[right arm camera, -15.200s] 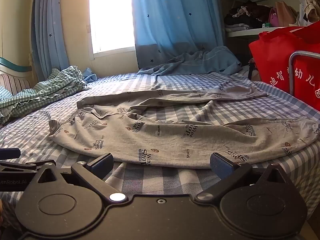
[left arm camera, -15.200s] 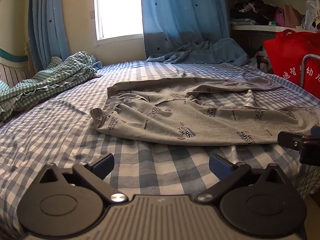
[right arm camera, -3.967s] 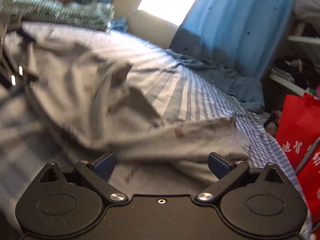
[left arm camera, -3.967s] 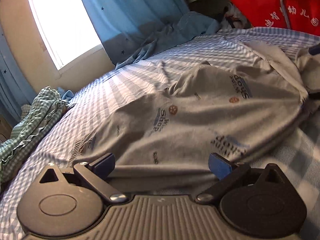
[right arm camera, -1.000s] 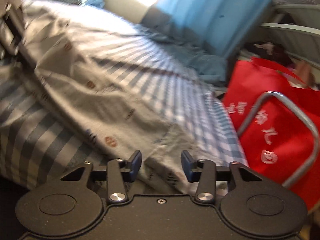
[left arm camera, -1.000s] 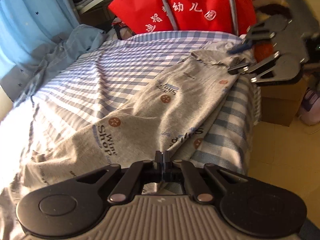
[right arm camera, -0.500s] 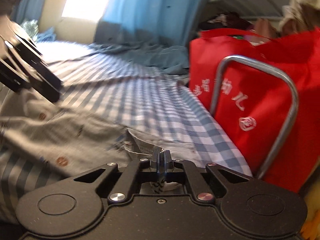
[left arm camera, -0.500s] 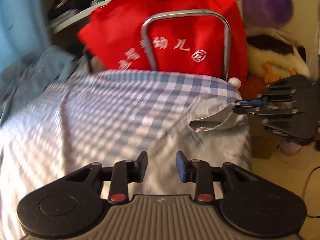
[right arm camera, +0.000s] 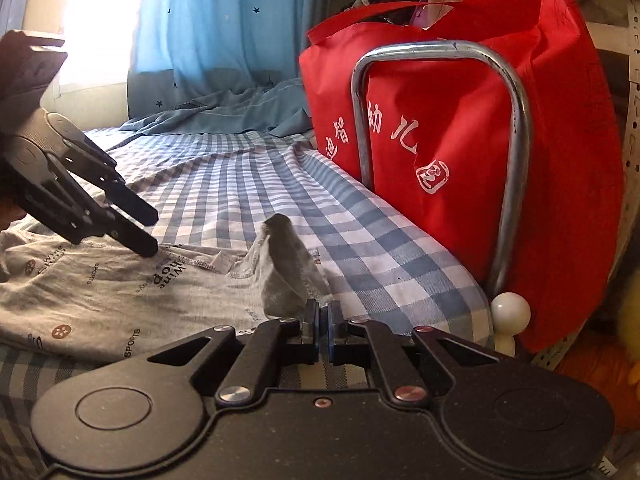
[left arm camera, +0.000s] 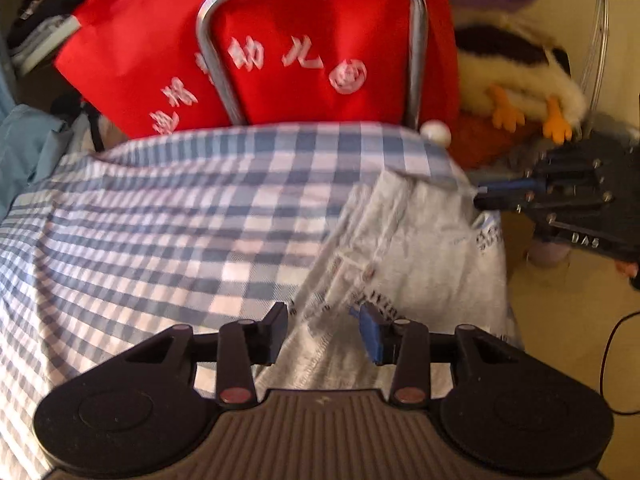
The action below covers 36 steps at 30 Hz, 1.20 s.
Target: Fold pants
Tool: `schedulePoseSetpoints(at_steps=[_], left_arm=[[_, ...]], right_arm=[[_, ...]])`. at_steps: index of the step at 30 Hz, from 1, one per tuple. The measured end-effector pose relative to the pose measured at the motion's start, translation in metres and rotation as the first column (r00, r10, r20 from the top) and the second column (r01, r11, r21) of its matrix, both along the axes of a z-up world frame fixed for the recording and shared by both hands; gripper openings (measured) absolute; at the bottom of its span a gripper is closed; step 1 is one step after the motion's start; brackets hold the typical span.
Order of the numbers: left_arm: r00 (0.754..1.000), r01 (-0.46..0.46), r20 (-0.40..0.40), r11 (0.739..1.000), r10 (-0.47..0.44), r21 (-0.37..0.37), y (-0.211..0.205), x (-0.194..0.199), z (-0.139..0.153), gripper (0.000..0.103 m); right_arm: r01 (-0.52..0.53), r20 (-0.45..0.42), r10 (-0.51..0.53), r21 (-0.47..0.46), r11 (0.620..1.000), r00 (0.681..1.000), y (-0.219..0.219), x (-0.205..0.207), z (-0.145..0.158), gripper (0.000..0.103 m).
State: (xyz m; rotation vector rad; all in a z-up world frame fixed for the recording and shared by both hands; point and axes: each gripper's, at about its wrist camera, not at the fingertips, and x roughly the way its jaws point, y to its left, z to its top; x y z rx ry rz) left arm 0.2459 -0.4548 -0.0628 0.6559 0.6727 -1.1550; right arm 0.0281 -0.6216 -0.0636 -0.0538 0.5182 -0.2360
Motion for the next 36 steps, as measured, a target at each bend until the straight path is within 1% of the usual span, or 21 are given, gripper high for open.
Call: schedulePoseSetpoints(at_steps=[2,3,4,5,6,9,14,17,21,23,24,25,26,27,28,29,30,32,33,35,36], left_arm=[[1.0,-0.015,0.023,0.999,0.014,0.048,-0.007,-0.002,-0.007,0.037],[0.999,-0.032,0.032,0.997,0.03,0.065,-0.009,-0.003,-0.01,0.018],[0.999,-0.04,0.021,0.996,0.039,0.075,-0.011,-0.002,-0.012,0.007],[0.999,-0.043,0.012,0.996,0.042,0.072,-0.011,-0.003,-0.012,0.006],[0.999,-0.036,0.023,0.997,0.034,0.069,-0.01,-0.006,-0.012,0.001],[0.998,-0.006,0.061,0.999,0.004,0.032,-0.004,-0.016,-0.006,0.0],[0.986,-0.107,0.128,0.994,0.104,0.018,-0.006,-0.02,0.003,0.0],[0.972,-0.118,0.202,0.993,0.121,-0.027,-0.007,-0.028,0.013,0.0],[0.962,-0.113,0.252,0.994,0.11,0.0,-0.018,-0.03,0.004,0.0],[0.963,-0.125,0.245,0.992,0.115,0.027,-0.023,-0.026,-0.009,0.003],[0.968,-0.127,0.224,0.991,0.117,0.032,-0.021,-0.024,-0.012,0.01],[0.971,-0.134,0.204,0.991,0.126,0.023,-0.018,-0.022,-0.012,0.011],[0.972,-0.145,0.185,0.989,0.143,-0.002,-0.01,-0.022,-0.01,0.016],[0.973,-0.154,0.17,0.988,0.157,-0.029,-0.002,-0.021,-0.006,0.034],[0.973,-0.169,0.15,0.983,0.177,-0.067,0.008,-0.02,0.0,0.056],[0.969,-0.194,0.134,0.975,0.207,-0.104,0.019,-0.02,0.007,0.064],[0.961,-0.231,0.124,0.963,0.249,-0.141,0.031,-0.02,0.013,0.07],[0.935,-0.316,0.101,0.93,0.339,-0.189,0.055,-0.021,0.023,0.071],[0.92,-0.356,0.094,0.913,0.379,-0.202,0.068,-0.022,0.027,0.073],[0.887,-0.425,0.095,0.878,0.452,-0.219,0.097,-0.03,0.031,0.08],[0.871,-0.451,0.105,0.866,0.48,-0.219,0.114,-0.036,0.032,0.085]], right_arm=[[-0.004,-0.005,0.004,-0.004,1.0,1.0,0.001,0.0,-0.002,0.004],[-0.006,-0.009,0.006,-0.004,1.0,1.0,0.001,0.0,-0.003,0.004],[-0.01,-0.012,0.009,-0.007,1.0,1.0,0.001,0.001,-0.003,0.004],[-0.012,-0.011,0.012,-0.013,1.0,1.0,0.002,0.002,-0.003,0.004],[-0.012,-0.011,0.012,-0.019,1.0,1.0,0.003,0.002,-0.004,0.004],[-0.013,-0.011,0.013,-0.04,0.999,1.0,0.005,0.002,-0.003,0.004],[-0.025,0.0,0.025,-0.102,0.994,1.0,0.013,0.001,0.004,0.004],[-0.026,0.023,0.029,-0.121,0.992,0.999,0.014,0.003,0.012,0.004],[-0.008,0.003,0.008,-0.138,0.99,1.0,0.009,0.014,0.013,0.004],[-0.002,-0.046,-0.004,-0.122,0.993,0.999,0.003,0.022,0.005,0.006],[0.003,-0.08,-0.013,-0.114,0.993,0.997,0.0,0.025,-0.001,0.008],[0.012,-0.106,-0.024,-0.114,0.993,0.994,-0.003,0.027,-0.006,0.01],[0.026,-0.116,-0.041,-0.127,0.992,0.992,-0.004,0.026,-0.009,0.017],[0.043,-0.109,-0.059,-0.14,0.989,0.992,-0.005,0.023,-0.008,0.03],[0.062,-0.089,-0.075,-0.145,0.987,0.993,-0.005,0.018,-0.004,0.037],[0.079,-0.056,-0.088,-0.145,0.986,0.995,-0.004,0.012,0.002,0.05],[0.085,-0.02,-0.089,-0.143,0.986,0.996,-0.003,0.007,0.008,0.059],[0.079,0.037,-0.075,-0.137,0.987,0.997,0.003,0.003,0.02,0.066],[0.068,0.045,-0.063,-0.129,0.989,0.997,0.007,0.004,0.023,0.074],[0.03,0.025,-0.027,-0.115,0.993,0.999,0.014,0.015,0.021,0.081],[0.027,-0.011,-0.029,-0.117,0.993,1.0,0.017,0.023,0.016,0.081]])
